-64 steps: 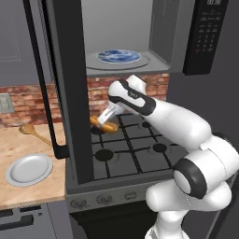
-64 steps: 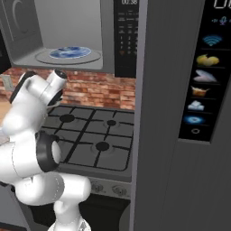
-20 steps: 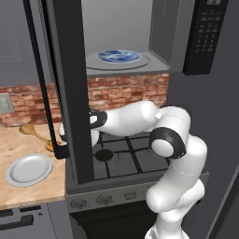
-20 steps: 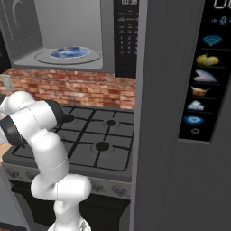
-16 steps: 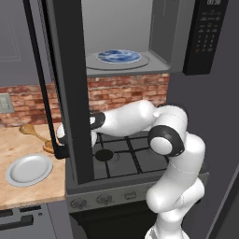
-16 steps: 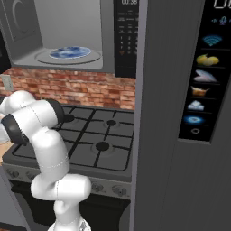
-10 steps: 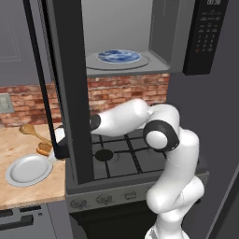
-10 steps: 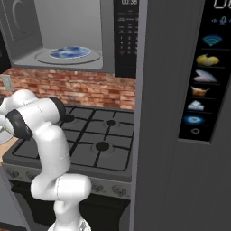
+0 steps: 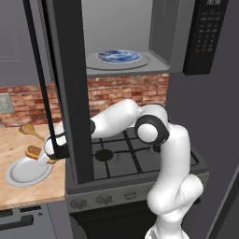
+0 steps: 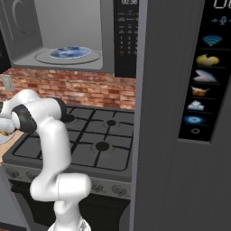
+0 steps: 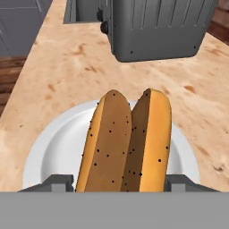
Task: Pick the hotdog bun from the microwave and place it on plate located on the counter.
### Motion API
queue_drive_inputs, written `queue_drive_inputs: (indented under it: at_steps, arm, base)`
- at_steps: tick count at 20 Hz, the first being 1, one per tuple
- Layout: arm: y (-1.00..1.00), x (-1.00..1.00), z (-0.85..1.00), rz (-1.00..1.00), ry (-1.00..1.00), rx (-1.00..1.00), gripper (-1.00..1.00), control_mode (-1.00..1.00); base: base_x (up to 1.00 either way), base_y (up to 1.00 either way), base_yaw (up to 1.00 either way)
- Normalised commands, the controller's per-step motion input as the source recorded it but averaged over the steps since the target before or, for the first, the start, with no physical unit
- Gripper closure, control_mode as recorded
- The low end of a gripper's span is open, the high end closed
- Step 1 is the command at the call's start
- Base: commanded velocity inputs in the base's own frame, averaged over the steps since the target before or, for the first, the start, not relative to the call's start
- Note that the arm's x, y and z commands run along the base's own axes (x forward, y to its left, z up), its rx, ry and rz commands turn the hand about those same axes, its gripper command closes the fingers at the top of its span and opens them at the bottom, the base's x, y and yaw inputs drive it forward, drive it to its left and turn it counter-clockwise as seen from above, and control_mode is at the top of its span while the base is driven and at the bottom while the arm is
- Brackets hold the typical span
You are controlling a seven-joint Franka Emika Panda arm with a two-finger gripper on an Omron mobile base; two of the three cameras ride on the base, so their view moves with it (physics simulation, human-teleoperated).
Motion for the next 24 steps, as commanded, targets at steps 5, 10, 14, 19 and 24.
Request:
queue_drive_inputs:
  at_steps: [5,10,14,19,24]
  arm:
    - [0.39,0.00,-0.20,0.00,0.00,0.00,1.00,-1.00]
    - [0.28,0.00,-0.28,0.00,0.00,0.00,1.00,-1.00]
    - [0.15,0.01,-0.16,0.00,0.00,0.00,1.00,-1.00]
    - [0.00,0.08,-0.01,0.00,0.00,0.00,1.00,-1.00]
    - [0.00,0.11,0.00,0.00,0.00,0.00,-1.00,-1.00]
  base:
    - [0.00,0.00,0.00]
    - [0.00,0.00,0.00]
    - [0.00,0.00,0.00]
    - [0.00,0.00,0.00]
    - [0.00,0.00,0.00]
